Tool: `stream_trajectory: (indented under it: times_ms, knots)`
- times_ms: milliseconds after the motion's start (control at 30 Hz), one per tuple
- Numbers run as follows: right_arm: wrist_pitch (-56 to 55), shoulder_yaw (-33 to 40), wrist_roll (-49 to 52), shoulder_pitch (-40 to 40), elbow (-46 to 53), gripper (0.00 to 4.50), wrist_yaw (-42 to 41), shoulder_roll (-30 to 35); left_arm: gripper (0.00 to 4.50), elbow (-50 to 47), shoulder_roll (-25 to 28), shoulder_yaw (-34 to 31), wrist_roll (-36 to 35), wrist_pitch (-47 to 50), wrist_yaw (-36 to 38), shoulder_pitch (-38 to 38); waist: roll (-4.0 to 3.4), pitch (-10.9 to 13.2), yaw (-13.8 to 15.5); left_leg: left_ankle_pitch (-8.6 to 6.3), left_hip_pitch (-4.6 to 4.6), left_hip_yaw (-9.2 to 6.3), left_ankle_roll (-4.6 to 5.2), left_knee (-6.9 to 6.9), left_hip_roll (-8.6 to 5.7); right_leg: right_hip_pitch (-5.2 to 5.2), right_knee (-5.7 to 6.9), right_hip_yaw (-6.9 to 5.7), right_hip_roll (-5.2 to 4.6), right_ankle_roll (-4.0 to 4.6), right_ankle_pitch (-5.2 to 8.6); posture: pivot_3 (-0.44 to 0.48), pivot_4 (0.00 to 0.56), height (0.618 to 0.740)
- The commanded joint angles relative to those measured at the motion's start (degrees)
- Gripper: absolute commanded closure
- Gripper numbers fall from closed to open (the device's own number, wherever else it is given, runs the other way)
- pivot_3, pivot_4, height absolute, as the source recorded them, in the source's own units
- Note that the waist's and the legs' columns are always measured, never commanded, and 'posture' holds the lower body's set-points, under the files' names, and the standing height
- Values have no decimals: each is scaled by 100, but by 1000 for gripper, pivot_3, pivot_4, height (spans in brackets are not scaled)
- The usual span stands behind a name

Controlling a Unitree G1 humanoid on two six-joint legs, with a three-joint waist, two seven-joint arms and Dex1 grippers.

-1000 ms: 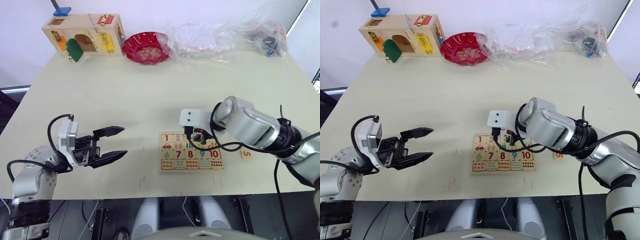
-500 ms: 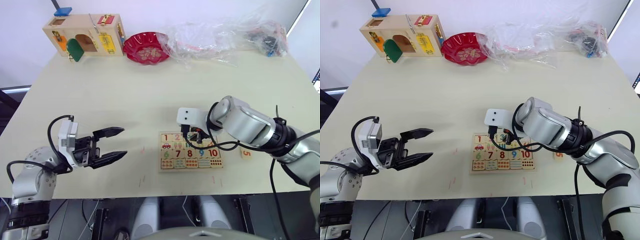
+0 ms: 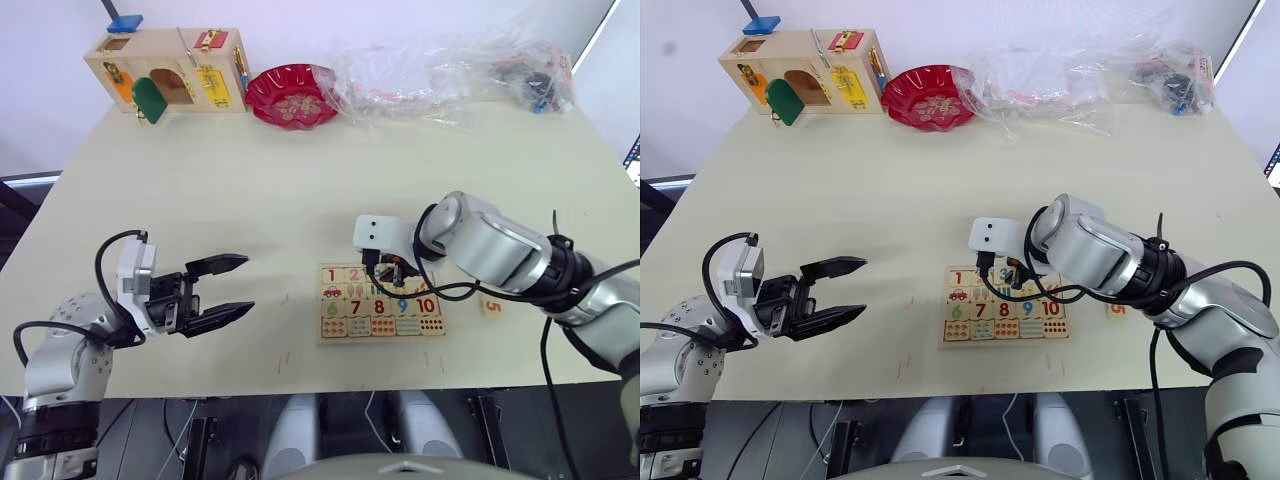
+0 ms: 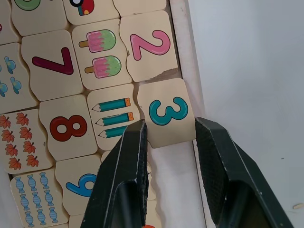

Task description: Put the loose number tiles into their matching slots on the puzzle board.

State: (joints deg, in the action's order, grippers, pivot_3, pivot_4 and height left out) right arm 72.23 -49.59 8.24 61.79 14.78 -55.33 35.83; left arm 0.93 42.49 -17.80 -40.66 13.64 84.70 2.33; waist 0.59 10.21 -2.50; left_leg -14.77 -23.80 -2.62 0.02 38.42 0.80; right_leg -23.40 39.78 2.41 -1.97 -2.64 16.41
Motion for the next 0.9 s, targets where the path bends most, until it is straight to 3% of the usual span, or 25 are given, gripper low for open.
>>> stream_trajectory:
  times_ms: [33,900]
  knots:
    - [-118,69,-29,147,134,3577,-36,74,0,-145,92,-131,-39,-21,-8,-39,0,0,0,0,0,0,0,0,0,0,0,0,0,0,0,0,150,740]
    - [-245,42,3,68,142,3577,-139,76,0,-93,134,-141,-44,-43,44,-34,0,0,1,0,0,0,0,0,0,0,0,0,-1,0,0,0,150,740]
